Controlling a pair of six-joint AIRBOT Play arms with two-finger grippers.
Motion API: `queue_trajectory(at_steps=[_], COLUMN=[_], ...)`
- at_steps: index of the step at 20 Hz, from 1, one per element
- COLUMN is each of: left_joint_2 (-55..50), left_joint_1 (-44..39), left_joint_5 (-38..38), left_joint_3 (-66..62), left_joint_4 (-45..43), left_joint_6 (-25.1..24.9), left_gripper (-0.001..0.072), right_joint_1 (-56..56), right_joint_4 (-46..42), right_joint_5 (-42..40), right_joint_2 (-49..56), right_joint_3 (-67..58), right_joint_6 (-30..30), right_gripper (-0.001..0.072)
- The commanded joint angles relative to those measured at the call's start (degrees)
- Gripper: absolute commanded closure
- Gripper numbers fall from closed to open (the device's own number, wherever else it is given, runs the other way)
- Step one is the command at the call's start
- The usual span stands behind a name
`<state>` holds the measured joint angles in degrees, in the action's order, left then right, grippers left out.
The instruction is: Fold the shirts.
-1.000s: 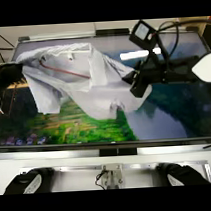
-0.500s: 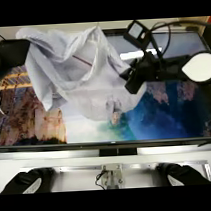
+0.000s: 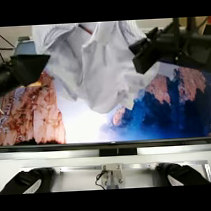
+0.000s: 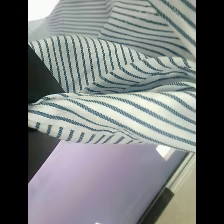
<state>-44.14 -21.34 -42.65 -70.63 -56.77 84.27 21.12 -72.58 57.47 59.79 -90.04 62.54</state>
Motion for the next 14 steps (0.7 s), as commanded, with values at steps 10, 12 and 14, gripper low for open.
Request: queue_trajectory(at_steps=[10, 12, 14], left_joint_2=[-2.3, -5.5, -9.6], left_joint_1=[-3.3, -5.7, -7.7], left_joint_5=[14.8, 17.8, 19.8], left_joint_3=[-7.3, -7.3, -7.3], left_joint_4=[-14.4, -14.4, -14.4], left_joint_6=[-15.3, -15.3, -15.3], left_gripper=[0.0091, 0.0091, 0.0093], right_joint_1=[3.5, 6.6, 8.3], right_joint_4=[0.6, 0.4, 0.4], right_joint_5=[16.9, 15.6, 12.8], right_joint_2=[3.1, 4.8, 6.3], right_joint_3=[-0.9, -0.9, -0.9], right_joint_6=[4.0, 4.0, 4.1], right_gripper=[0.0639, 0.0639, 0.0639])
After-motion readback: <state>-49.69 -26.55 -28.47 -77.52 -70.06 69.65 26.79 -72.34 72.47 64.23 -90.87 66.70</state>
